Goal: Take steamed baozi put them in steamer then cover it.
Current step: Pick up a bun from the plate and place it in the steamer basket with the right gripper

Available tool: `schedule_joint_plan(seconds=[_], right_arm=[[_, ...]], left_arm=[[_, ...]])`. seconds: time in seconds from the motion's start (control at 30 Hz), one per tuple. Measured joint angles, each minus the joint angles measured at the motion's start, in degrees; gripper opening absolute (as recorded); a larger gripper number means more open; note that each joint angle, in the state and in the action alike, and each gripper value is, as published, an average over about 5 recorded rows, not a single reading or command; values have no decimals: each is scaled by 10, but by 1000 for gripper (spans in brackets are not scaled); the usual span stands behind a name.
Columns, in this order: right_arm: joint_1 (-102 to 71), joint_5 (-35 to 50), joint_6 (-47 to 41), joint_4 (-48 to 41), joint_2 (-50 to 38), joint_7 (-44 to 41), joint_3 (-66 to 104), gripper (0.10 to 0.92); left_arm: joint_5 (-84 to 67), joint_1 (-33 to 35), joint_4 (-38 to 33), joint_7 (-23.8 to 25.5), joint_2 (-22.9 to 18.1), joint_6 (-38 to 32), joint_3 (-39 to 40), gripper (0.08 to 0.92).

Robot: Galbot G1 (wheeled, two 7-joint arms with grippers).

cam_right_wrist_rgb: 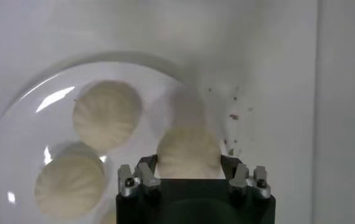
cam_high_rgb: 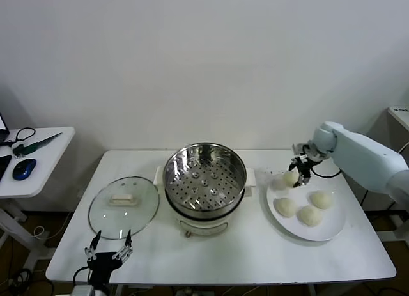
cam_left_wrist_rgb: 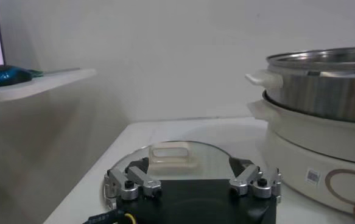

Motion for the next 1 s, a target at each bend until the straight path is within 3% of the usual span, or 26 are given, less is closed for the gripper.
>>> schedule_joint_plan(seconds=[0.3,0.53,0.73,1.0], right_arm=[[200,72,87,148,40,-4,-117,704],[257,73,155,233,93,21,-146,704],[233,19,209,231,145,54,-146,704],[158,-66,271,145,210,83,-126,704]], left_arm=[[5,6,-11,0,0,0,4,823],[13,9,-20,0,0,0,10,823],[19,11,-26,-1,-2,0,11,823],[23,12,-23,-3,-5,-1,13,823]])
